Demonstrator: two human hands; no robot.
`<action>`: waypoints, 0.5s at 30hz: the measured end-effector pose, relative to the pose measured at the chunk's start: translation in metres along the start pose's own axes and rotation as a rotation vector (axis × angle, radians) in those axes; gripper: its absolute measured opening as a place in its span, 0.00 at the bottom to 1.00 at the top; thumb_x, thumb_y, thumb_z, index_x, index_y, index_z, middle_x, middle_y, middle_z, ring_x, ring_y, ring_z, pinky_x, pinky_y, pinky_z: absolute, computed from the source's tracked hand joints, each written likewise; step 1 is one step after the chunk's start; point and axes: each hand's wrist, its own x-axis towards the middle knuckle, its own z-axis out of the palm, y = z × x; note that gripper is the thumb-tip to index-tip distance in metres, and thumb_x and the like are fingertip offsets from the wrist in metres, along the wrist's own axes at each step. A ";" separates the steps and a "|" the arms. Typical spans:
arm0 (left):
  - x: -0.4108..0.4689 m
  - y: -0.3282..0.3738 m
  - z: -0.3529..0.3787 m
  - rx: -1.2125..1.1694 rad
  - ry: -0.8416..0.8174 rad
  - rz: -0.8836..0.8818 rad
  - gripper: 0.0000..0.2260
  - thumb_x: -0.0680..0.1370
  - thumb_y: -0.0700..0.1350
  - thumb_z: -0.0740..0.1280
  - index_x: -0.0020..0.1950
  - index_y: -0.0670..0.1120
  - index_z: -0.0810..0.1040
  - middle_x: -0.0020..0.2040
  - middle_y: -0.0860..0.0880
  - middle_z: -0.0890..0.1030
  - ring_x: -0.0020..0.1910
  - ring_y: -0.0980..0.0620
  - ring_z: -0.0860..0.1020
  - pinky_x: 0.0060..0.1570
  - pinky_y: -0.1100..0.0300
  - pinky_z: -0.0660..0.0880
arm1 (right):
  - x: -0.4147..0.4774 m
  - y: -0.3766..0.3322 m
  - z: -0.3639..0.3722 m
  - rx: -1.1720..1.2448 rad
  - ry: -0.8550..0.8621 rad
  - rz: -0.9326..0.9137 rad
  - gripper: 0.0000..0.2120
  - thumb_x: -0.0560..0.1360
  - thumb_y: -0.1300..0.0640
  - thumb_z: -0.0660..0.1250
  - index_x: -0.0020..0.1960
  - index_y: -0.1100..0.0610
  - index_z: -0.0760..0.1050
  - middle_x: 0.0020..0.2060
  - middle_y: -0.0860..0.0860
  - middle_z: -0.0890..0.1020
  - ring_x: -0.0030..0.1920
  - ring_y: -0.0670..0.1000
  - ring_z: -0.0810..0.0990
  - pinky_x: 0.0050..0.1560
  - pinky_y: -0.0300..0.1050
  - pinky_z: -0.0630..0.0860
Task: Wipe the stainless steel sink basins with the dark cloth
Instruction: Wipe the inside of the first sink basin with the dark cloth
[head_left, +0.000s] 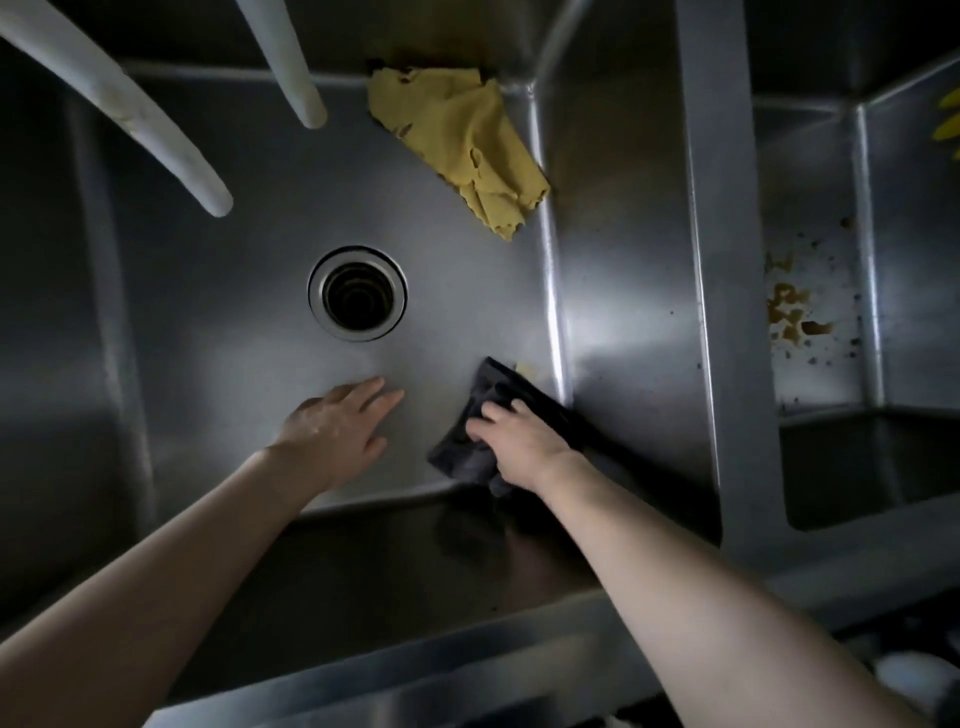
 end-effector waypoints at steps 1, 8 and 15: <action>-0.006 -0.001 0.000 0.014 -0.021 0.004 0.28 0.80 0.55 0.56 0.78 0.56 0.48 0.79 0.53 0.51 0.75 0.49 0.58 0.69 0.50 0.65 | 0.002 -0.003 -0.003 0.017 -0.019 0.005 0.21 0.69 0.61 0.70 0.60 0.52 0.71 0.59 0.52 0.71 0.57 0.60 0.71 0.57 0.47 0.66; -0.056 -0.014 -0.002 -0.094 0.008 -0.012 0.27 0.80 0.55 0.56 0.77 0.58 0.49 0.78 0.54 0.54 0.74 0.48 0.59 0.69 0.46 0.65 | 0.002 -0.037 -0.013 0.198 -0.318 -0.019 0.20 0.71 0.62 0.65 0.59 0.44 0.77 0.59 0.52 0.78 0.58 0.56 0.77 0.54 0.48 0.76; -0.098 0.008 -0.007 -0.293 0.112 0.039 0.24 0.80 0.54 0.54 0.76 0.57 0.55 0.76 0.52 0.61 0.74 0.48 0.61 0.69 0.45 0.65 | -0.069 -0.062 -0.057 0.458 -0.374 -0.117 0.17 0.79 0.54 0.61 0.66 0.47 0.73 0.63 0.50 0.74 0.63 0.51 0.71 0.63 0.45 0.67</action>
